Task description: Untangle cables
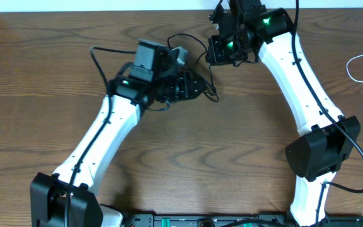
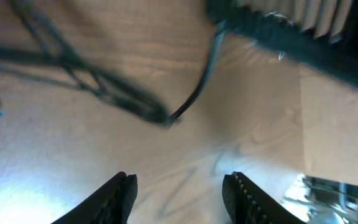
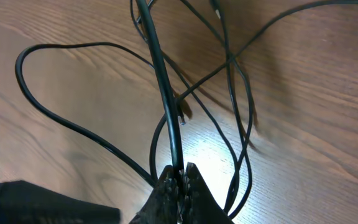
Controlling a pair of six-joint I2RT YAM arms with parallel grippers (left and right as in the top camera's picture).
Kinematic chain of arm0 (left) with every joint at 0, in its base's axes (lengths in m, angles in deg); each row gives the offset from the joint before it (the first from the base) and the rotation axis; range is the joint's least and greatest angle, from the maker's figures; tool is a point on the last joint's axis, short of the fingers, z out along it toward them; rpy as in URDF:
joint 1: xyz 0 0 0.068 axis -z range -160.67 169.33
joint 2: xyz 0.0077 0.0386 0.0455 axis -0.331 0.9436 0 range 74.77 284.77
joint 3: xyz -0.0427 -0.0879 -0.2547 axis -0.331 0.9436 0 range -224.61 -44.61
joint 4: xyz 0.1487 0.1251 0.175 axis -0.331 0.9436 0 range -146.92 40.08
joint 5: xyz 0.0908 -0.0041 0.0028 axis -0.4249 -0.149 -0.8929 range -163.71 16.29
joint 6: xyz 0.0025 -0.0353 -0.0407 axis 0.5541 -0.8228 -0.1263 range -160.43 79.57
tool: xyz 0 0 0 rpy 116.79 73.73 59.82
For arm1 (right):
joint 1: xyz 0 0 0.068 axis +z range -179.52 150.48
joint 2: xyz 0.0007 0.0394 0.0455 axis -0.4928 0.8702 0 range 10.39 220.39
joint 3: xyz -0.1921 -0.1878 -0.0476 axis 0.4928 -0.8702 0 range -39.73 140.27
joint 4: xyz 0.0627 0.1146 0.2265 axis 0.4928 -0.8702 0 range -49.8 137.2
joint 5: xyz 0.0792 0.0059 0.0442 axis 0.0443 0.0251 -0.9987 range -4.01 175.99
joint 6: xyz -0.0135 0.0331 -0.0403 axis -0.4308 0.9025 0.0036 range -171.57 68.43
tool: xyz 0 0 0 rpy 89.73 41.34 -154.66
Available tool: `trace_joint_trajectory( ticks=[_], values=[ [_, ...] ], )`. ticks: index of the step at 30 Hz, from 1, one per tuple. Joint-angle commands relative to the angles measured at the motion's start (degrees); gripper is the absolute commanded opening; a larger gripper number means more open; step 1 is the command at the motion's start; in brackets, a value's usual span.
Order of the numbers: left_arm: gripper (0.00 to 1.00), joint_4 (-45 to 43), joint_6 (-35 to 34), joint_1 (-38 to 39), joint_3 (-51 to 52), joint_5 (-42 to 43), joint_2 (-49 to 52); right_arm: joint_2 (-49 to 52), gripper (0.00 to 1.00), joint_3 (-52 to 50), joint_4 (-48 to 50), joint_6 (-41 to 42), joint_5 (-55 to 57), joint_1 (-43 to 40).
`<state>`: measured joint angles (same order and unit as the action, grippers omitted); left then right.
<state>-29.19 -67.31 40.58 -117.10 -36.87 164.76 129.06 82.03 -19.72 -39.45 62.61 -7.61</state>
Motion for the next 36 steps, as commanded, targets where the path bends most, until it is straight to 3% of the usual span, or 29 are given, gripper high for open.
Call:
trace_joint_trajectory(
  ticks=[1, 17, 24, 27, 36],
  values=[
    [0.51, -4.22, -3.96, 3.37, 0.07, -8.46, 1.36, -0.24, 0.01, -0.09, 0.31, -1.51, -1.22, 1.14],
    [0.45, -7.52, -9.46, 6.1, 0.07, -14.97, 7.74, -0.24, 0.01, -0.09, -0.66, -2.82, -1.31, 1.07],
    [0.39, -12.26, -9.46, 5.81, 0.07, -16.83, 7.74, -0.24, 0.01, -0.09, -1.29, -2.8, -1.22, 0.79],
    [0.29, -12.74, -11.04, 5.7, 0.07, -16.74, 7.74, -0.24, 0.01, -0.09, -1.64, -2.75, -0.28, 0.46],
    [0.27, -13.62, -12.0, 5.75, 0.07, -16.37, 7.74, -0.24, 0.01, -0.09, -1.88, -2.71, 0.31, -0.7]
  ],
)
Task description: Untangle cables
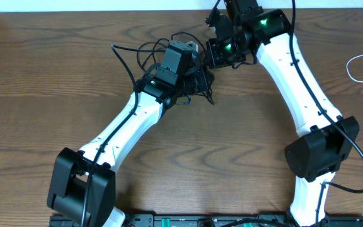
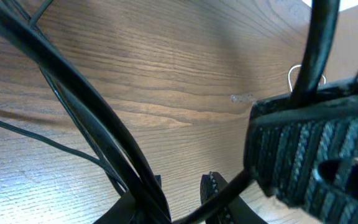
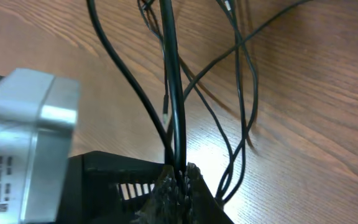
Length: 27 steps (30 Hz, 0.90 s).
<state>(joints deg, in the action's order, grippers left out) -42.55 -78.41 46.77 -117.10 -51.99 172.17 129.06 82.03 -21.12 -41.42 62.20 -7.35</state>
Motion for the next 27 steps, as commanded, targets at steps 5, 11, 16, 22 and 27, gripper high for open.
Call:
trace_joint_trajectory(
  ticks=[5, 11, 16, 22, 27],
  values=[
    [0.24, -0.37, -0.66, -0.42, 0.07, -1.18, 0.09, -0.24, 0.01, -0.09, -0.68, 0.52, 3.69, -1.79],
    [0.24, -0.39, -0.22, -0.42, 0.04, 2.1, -0.66, -0.15, 0.01, -0.11, -0.13, 0.55, 6.78, -1.92],
    [0.24, 0.07, -0.04, -0.42, 0.04, 2.29, -0.87, 0.42, 0.01, -0.11, -0.07, 1.05, 7.63, -1.9],
    [0.24, -0.96, -0.07, -0.52, 0.07, -1.92, -0.94, 0.83, 0.01, -0.11, -0.2, 1.64, 2.97, -1.73],
    [0.24, -2.16, -0.96, -0.52, 0.07, -4.52, -0.55, 0.83, 0.01, -0.11, -0.31, 1.6, 1.55, -0.68]
  ],
)
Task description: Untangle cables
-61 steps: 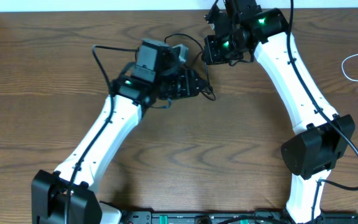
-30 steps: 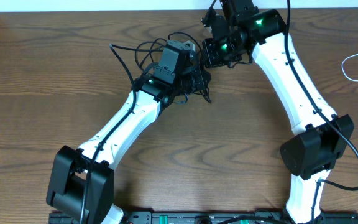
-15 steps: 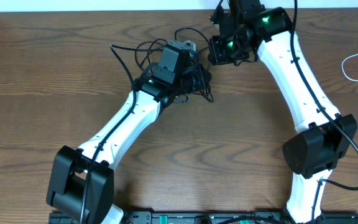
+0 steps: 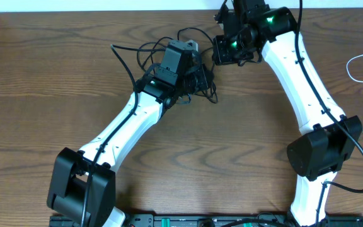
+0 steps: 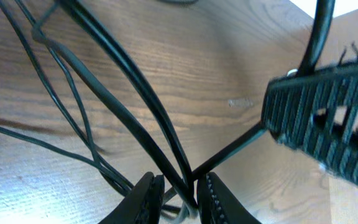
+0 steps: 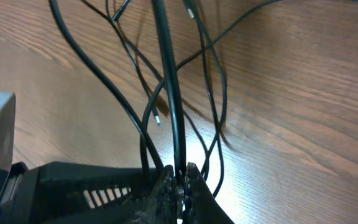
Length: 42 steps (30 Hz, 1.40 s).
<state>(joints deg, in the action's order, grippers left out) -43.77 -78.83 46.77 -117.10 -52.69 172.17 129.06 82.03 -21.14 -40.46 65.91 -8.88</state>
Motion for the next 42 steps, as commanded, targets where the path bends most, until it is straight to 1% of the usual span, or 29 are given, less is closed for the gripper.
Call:
trace_joint_trajectory(
  ticks=[1, 4, 9, 11, 12, 14, 15, 27, 31, 32, 34, 35, 36, 38, 40, 42],
  values=[
    [0.24, -1.6, -0.7, -0.52, 0.07, -3.78, -0.42, 0.83, 0.01, -0.11, -0.26, 0.63, -2.08, 1.16],
    [0.24, -3.69, -1.38, -0.52, 0.07, -3.76, -0.31, 0.83, 0.01, -0.11, -0.2, 0.68, -2.14, 1.53],
    [0.22, -4.35, -1.38, -0.52, 0.07, -3.76, -0.31, 0.83, 0.01, -0.11, 0.26, 1.73, -2.12, 0.37],
    [0.19, -4.39, -1.38, -0.52, 0.07, -3.76, -0.31, 0.87, 0.01, -0.11, 0.81, 1.75, -2.1, -0.13],
    [0.14, -4.48, -1.38, -0.52, 0.07, -3.76, -0.31, 0.94, 0.01, -0.11, 1.16, 1.75, -2.12, -0.46],
    [0.11, -4.72, -1.38, -0.52, 0.07, -3.78, -0.31, 1.05, 0.01, -0.11, 1.75, 2.16, -2.1, -0.9],
    [0.08, -4.94, -1.38, -0.52, 0.07, -3.76, -0.31, 1.22, 0.01, -0.11, 2.08, 2.19, -2.12, -1.16],
    [0.08, -5.09, -1.29, -0.68, 0.07, -3.72, -1.33, 4.2, 0.01, -0.11, 2.21, 3.34, 0.39, -2.14],
    [0.08, -4.24, -1.33, -1.49, 0.07, -2.47, -2.05, 4.2, 0.02, -0.11, 1.49, -2.16, -0.24, -2.14],
    [0.08, -4.31, -1.38, -1.88, 0.07, -1.38, -2.1, 4.2, 0.05, -0.11, 1.2, -3.56, -0.26, -2.16],
    [0.11, -4.61, -2.14, -3.08, 0.04, 2.01, -2.12, 4.2, 0.17, -0.11, 0.61, -8.02, -2.21, -2.6],
    [0.17, -4.55, -2.78, -3.67, 0.04, 3.34, -2.12, 4.17, 0.29, -0.11, 0.39, -10.14, -3.89, -2.89],
    [0.27, -4.48, -2.75, -5.05, 0.04, 7.28, -2.12, 4.2, 0.46, -0.09, -0.04, -14.86, -7.91, -3.63],
    [0.35, -3.87, -1.01, -6.67, 0.04, 11.19, -2.12, 4.2, 0.58, -0.09, -0.39, -16.57, -10.1, -4.61],
    [0.4, -1.64, 1.38, -8.02, 0.04, 11.98, -2.12, 4.2, 0.64, -0.11, -0.94, -17.27, -10.49, -5.27],
    [0.4, 1.77, 3.28, -9.29, 0.04, 10.86, -2.01, 4.22, 0.66, -0.11, -1.73, -18.67, -10.29, -5.53]
  ],
)
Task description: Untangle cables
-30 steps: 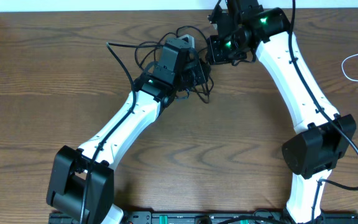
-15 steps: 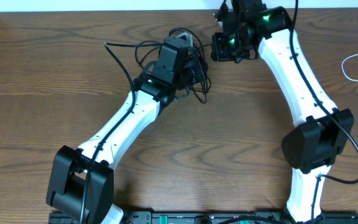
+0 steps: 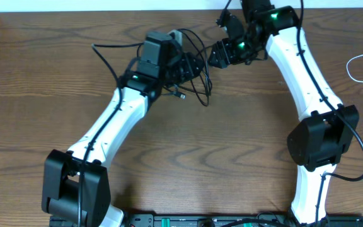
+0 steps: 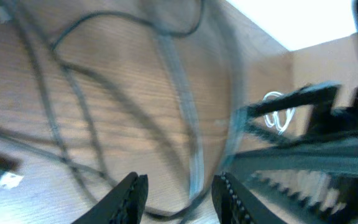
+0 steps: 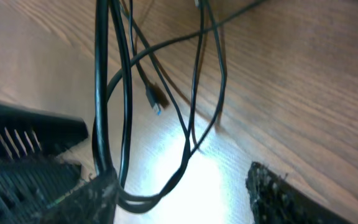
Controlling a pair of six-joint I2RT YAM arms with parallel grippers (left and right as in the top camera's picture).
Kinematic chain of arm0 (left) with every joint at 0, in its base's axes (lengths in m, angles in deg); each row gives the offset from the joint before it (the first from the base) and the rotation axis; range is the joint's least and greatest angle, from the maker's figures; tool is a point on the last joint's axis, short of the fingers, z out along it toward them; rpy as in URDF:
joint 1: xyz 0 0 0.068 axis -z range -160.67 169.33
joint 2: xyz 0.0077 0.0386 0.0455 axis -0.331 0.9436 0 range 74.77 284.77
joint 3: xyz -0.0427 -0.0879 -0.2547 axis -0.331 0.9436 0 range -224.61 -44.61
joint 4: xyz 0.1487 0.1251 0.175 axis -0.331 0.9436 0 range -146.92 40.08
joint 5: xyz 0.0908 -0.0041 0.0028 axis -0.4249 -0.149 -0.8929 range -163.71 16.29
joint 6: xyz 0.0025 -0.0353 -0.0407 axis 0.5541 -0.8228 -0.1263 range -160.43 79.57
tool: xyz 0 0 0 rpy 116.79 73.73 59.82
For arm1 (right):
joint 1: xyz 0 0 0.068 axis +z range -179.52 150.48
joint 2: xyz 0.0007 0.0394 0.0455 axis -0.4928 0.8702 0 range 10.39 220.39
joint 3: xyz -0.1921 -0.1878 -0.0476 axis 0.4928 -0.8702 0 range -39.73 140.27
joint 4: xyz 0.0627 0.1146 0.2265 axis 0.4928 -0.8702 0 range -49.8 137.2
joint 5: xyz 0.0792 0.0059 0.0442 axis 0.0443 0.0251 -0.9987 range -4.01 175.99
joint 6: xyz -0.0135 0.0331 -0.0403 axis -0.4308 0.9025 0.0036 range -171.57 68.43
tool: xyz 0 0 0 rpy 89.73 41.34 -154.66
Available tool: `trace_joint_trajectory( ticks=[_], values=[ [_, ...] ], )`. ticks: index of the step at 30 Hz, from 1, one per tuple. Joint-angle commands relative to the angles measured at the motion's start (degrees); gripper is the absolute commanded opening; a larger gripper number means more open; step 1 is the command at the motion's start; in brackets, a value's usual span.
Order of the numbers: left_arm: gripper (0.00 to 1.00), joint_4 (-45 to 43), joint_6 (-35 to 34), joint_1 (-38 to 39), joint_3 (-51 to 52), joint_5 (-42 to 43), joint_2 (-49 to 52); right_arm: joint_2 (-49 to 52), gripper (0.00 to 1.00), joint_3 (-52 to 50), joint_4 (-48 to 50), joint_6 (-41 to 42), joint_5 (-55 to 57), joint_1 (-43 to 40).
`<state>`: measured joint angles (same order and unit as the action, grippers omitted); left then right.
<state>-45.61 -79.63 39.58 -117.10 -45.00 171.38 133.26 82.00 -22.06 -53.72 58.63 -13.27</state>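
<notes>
A tangle of thin black cables (image 3: 200, 81) lies at the table's far middle, between both arms. My left gripper (image 3: 186, 64) sits at its left side. In the left wrist view it (image 4: 180, 199) is open, and blurred cable strands (image 4: 194, 155) run through the gap. My right gripper (image 3: 219, 55) is at the tangle's right. In the right wrist view it (image 5: 182, 196) is wide open, and a cable loop (image 5: 114, 112) drapes over its left finger (image 5: 82, 199). A small plug end (image 5: 156, 102) hangs among the strands.
A coiled white cable lies apart at the table's right edge. The wooden table (image 3: 188, 157) ends at a white wall along the back, close behind the tangle. Both arms crowd the far middle.
Both grippers were shut on black cable strands and are now open. The left gripper has shifted left. The tangle hangs lower and looser, looped over the right gripper's left finger.
At first my right gripper was shut on a thick black strand and my left was open beside the tangle. Later the left had moved in and narrowed round strands, then was shut on them opposite the right. Now both have let go.
</notes>
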Motion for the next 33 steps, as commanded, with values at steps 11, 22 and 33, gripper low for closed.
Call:
trace_joint_trajectory(
  ticks=[11, 22, 33],
  values=[
    [0.4, 10.47, 4.66, -1.64, 0.07, -1.33, 0.46, 0.07, 0.59, -6.34, 4.85, -3.41, -1.36, 0.31],
    [0.4, 8.52, 3.32, -0.98, 0.07, -1.36, 0.52, 0.09, 0.12, -13.31, 15.74, 5.77, 0.9, 4.5],
    [0.76, 3.72, -6.78, 1.86, 0.07, -7.39, 3.19, 0.09, 0.01, -13.42, 14.97, 9.86, 3.02, 5.2]
  ],
)
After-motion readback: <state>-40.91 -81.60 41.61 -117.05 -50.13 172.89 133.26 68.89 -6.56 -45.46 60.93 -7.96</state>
